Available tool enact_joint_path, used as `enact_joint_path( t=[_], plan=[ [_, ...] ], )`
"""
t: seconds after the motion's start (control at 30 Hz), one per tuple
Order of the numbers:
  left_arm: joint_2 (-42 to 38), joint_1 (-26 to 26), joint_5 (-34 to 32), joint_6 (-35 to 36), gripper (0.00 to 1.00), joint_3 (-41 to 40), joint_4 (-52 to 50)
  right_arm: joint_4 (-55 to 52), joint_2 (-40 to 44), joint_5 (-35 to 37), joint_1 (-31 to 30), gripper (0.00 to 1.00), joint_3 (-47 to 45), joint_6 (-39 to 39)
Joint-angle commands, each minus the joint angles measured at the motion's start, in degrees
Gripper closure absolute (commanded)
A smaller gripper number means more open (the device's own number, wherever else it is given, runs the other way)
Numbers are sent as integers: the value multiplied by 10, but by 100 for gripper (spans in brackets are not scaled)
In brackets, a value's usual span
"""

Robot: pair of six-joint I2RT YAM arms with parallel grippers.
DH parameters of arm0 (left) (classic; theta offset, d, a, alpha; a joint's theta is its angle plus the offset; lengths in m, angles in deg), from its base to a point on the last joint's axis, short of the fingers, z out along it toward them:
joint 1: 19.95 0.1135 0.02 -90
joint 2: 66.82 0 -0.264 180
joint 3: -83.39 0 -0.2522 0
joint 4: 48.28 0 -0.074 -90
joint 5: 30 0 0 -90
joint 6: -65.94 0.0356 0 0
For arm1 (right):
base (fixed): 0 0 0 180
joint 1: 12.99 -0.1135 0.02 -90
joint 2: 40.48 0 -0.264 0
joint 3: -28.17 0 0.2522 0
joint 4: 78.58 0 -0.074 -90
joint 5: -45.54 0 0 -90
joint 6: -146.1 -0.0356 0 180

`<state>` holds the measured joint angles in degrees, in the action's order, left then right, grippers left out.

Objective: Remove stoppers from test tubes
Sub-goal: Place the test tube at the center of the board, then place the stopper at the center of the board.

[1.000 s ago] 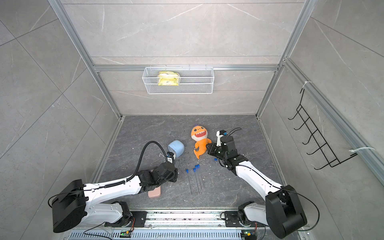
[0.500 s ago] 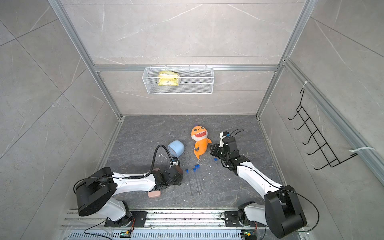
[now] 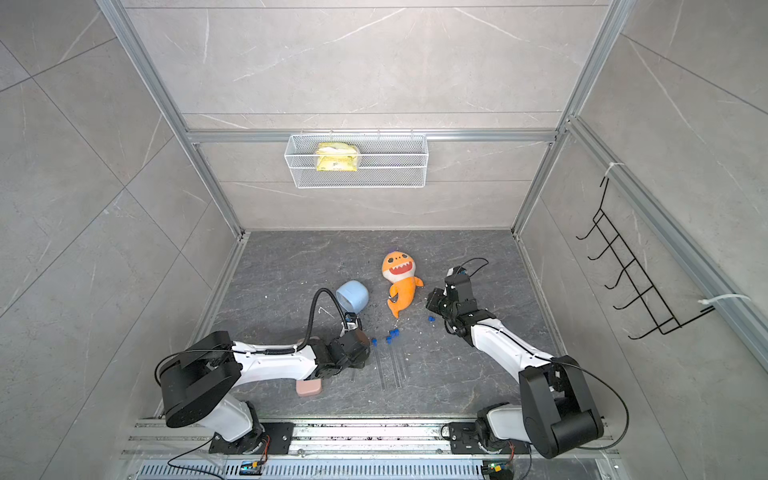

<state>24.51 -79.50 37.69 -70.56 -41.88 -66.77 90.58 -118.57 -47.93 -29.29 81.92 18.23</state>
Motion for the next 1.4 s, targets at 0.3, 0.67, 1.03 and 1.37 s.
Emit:
enact_joint_path(
  t=[0.3, 0.67, 1.03, 1.37],
  plan=[
    [-77, -10, -25, 45, 55, 21, -26, -3, -54, 89, 7, 100, -3, -35],
    [-184, -28, -81, 88, 54, 50, -93, 19, -125, 129, 7, 95, -7, -63],
    [-215, -33, -102, 91, 54, 55, -114, 26, -146, 150, 7, 78, -18, -75],
    [-222, -34, -107, 89, 54, 57, -122, 26, -149, 141, 7, 71, -17, -72]
  ],
)
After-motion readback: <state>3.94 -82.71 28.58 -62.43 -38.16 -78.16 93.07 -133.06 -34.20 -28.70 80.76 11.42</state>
